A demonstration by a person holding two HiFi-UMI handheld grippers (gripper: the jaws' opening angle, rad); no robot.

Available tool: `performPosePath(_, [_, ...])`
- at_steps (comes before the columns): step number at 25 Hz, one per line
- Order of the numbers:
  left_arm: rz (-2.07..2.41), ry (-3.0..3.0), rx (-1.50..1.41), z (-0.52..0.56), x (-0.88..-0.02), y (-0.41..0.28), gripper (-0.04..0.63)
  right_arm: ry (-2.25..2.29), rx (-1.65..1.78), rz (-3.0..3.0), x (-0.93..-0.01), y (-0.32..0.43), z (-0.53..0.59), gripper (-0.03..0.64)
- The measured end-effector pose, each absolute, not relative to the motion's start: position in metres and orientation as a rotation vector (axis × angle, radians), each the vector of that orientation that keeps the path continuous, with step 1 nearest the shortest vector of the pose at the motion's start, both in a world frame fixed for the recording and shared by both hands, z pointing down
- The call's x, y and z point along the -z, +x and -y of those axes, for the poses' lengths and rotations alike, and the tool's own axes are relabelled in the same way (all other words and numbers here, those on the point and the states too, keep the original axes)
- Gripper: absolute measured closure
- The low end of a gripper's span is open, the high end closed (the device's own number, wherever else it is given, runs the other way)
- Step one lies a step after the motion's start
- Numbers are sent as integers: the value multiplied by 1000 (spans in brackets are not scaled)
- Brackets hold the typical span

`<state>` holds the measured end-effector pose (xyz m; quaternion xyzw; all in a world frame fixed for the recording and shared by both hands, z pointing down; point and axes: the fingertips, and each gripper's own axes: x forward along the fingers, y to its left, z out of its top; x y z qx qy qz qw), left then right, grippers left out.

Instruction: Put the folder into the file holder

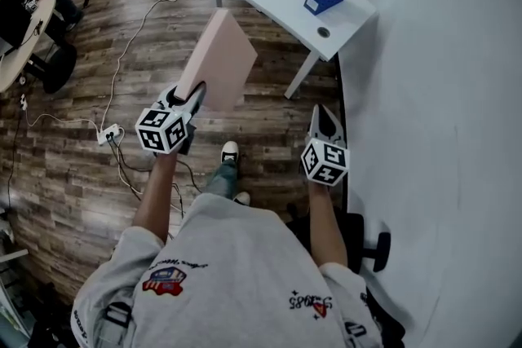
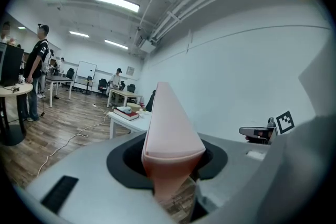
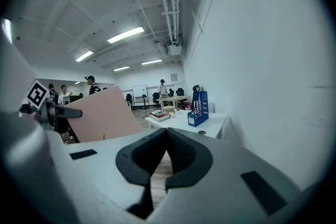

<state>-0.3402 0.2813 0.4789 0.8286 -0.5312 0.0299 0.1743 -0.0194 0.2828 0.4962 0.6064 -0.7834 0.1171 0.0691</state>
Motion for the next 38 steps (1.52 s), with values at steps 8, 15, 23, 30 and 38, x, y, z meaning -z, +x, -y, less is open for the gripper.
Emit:
performPosePath(8, [1429,2348,-55,-170,-494,-333,445,1857,-379,2288,-507,-15,-185,615])
performPosePath(15, [1377,2392,-35,-63,-479,-342,443,1899,-386,2248,-501,-28,-94,615])
performPosePath(23, [1295,2413,3,44,-474,-346,443,1946,-373,2208,-503,-29,-4,615])
performPosePath(30, [1240,2420,50,106,-466,-330,442,2009,-373,2171,-500,-4,45,615])
performPosePath(38, [1258,2402,25,178,-479,-289,440,1994,-404,2170,-519,43,119,615])
